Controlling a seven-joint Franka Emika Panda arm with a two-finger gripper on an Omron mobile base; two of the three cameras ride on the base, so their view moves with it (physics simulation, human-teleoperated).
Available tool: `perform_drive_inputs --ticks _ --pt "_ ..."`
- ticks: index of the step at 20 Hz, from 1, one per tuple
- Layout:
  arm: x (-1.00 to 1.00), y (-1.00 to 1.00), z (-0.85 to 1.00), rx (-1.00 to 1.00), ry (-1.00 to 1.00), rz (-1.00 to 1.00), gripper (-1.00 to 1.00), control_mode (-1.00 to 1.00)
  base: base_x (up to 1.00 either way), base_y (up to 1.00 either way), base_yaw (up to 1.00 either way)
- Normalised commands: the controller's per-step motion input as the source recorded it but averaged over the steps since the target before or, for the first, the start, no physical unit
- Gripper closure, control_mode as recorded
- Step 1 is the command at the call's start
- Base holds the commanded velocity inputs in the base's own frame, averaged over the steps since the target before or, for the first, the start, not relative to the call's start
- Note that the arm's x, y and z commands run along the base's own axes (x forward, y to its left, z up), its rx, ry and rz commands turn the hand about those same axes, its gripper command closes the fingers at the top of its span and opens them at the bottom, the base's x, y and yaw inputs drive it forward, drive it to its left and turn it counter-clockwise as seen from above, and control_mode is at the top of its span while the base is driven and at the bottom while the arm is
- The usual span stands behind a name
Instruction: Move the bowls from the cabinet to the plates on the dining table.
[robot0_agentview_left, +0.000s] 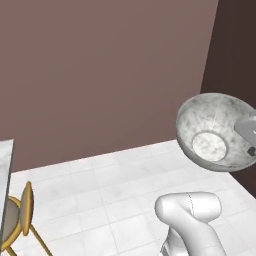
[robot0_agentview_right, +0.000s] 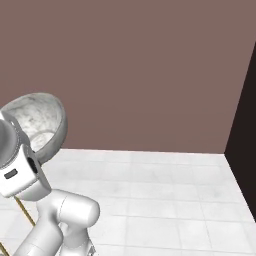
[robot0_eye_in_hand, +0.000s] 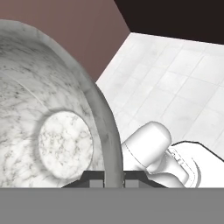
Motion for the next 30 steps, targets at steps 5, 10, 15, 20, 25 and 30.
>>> perform_drive_inputs --ticks 5,10,15,20,25,30 --pt "0.0 0.0 0.0 0.0 0.0 0.0 1.0 1.0 0.72 -0.01 0.0" --pt "0.0 0.0 0.0 0.0 0.0 0.0 1.0 1.0 0.68 0.0 0.01" --pt "0.0 0.0 0.0 0.0 0.0 0.0 1.0 1.0 0.73 0.0 0.02" --pt "0.0 0.0 0.0 0.0 0.0 0.0 1.0 1.0 0.78 0.0 0.01" --pt "0.0 0.0 0.0 0.0 0.0 0.0 1.0 1.0 0.24 0.0 0.0" --pt "0.0 0.0 0.0 0.0 0.0 0.0 1.0 1.0 0.02 -0.03 0.2"
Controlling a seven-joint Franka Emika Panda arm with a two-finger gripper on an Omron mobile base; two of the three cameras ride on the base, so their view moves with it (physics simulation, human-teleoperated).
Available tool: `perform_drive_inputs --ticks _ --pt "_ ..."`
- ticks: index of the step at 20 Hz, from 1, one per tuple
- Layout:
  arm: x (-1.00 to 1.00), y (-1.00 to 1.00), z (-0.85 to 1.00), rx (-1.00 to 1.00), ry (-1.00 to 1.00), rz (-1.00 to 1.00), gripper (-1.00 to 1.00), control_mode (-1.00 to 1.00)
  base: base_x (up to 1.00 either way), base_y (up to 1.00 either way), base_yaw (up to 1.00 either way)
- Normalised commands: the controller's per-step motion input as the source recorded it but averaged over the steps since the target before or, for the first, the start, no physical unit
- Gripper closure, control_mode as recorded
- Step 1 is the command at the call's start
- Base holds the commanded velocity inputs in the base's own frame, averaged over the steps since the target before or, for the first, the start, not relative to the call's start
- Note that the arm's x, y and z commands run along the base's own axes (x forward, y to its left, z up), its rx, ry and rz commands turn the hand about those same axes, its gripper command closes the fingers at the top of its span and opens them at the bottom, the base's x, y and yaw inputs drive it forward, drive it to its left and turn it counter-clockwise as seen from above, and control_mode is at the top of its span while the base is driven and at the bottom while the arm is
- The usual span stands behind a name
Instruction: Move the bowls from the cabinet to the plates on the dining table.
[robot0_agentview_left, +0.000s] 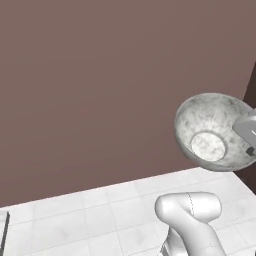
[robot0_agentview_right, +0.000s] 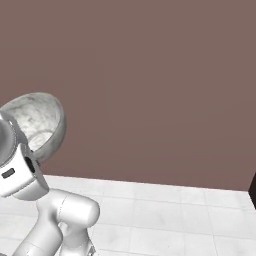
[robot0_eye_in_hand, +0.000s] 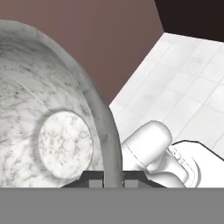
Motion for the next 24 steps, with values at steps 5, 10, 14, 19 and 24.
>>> perform_drive_inputs --ticks 5,10,14,19,24 --pt "0.0 0.0 0.0 0.0 0.0 0.0 1.0 1.0 0.0 -0.03 0.44" --pt "0.0 0.0 0.0 0.0 0.0 0.0 1.0 1.0 0.0 0.0 0.46" --pt "0.0 0.0 0.0 0.0 0.0 0.0 1.0 1.0 0.0 0.0 0.46" --pt "0.0 0.0 0.0 0.0 0.0 0.0 1.0 1.0 0.01 0.0 0.44" --pt "0.0 0.0 0.0 0.0 0.0 0.0 1.0 1.0 0.01 0.0 0.45"
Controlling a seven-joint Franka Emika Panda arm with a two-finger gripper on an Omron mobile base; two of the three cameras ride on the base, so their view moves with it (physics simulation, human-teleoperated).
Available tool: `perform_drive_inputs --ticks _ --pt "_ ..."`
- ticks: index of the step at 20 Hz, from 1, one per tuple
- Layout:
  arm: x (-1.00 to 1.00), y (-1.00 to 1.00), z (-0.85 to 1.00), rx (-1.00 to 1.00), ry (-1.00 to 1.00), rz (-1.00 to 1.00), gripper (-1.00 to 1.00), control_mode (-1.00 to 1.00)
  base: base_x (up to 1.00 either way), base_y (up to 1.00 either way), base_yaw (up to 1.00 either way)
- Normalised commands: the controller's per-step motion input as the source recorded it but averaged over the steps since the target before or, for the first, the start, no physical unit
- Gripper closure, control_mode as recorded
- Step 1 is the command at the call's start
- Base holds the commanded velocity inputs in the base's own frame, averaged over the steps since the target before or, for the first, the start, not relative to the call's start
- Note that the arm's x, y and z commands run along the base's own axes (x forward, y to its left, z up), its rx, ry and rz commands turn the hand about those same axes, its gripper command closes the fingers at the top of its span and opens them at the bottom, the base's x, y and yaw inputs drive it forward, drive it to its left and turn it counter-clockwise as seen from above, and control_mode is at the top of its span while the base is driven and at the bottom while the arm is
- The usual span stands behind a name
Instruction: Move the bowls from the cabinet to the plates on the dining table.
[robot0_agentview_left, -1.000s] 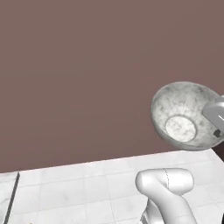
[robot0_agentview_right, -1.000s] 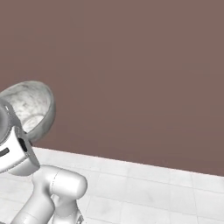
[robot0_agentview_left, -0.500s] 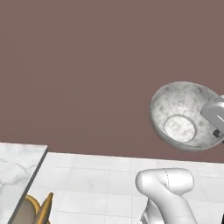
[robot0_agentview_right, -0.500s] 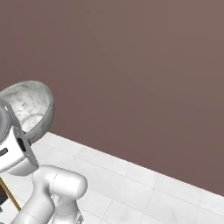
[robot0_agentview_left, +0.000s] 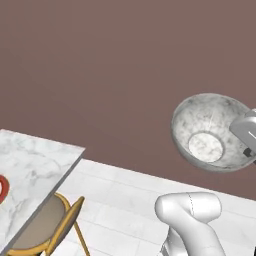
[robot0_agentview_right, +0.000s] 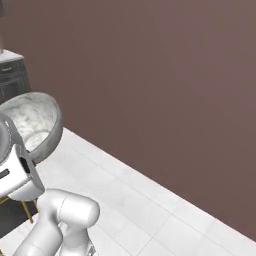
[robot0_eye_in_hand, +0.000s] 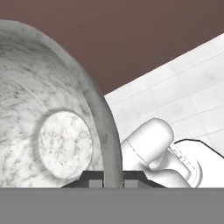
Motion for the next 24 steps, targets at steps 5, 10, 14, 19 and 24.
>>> perform_drive_inputs --ticks 5,10,14,19,24 --pt "0.0 0.0 0.0 0.0 0.0 0.0 1.0 1.0 0.01 0.0 0.44" --pt "0.0 0.0 0.0 0.0 0.0 0.0 1.0 1.0 0.0 0.0 0.45" --pt "0.0 0.0 0.0 0.0 0.0 0.0 1.0 1.0 0.0 0.0 0.45" --pt "0.0 0.0 0.0 0.0 0.0 0.0 1.0 1.0 0.0 0.0 0.45" --pt "0.0 0.0 0.0 0.0 0.0 0.0 1.0 1.0 0.0 0.0 0.47"
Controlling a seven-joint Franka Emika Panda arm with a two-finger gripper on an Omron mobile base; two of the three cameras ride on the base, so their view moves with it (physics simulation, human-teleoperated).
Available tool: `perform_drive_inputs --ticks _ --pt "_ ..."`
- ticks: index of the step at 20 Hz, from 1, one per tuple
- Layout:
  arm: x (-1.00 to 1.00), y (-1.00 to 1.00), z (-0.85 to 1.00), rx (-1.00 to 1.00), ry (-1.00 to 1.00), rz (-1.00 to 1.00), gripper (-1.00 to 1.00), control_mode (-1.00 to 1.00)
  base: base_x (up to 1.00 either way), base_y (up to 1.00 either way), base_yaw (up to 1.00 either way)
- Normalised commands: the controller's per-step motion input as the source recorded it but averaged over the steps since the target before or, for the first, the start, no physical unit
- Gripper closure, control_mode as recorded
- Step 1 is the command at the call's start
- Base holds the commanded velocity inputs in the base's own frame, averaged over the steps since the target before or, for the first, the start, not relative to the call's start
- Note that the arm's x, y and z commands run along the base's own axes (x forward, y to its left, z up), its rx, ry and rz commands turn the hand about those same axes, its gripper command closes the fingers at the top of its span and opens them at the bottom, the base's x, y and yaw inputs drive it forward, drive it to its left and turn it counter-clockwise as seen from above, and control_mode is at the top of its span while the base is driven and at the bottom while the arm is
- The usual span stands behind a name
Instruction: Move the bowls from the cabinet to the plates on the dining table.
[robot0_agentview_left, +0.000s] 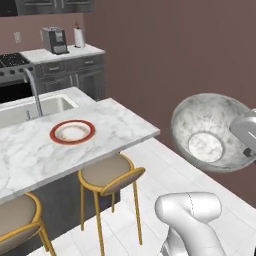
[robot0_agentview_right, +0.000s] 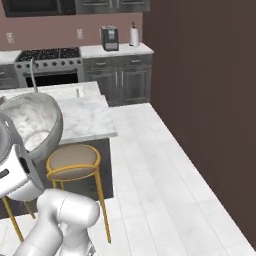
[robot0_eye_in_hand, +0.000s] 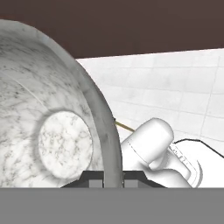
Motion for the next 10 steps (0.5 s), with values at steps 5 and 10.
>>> perform_drive_inputs --ticks 5,10 --pt "0.0 0.0 0.0 0.0 0.0 0.0 1.0 1.0 0.0 0.0 0.45" --pt "0.0 0.0 0.0 0.0 0.0 0.0 1.0 1.0 0.0 0.0 0.44"
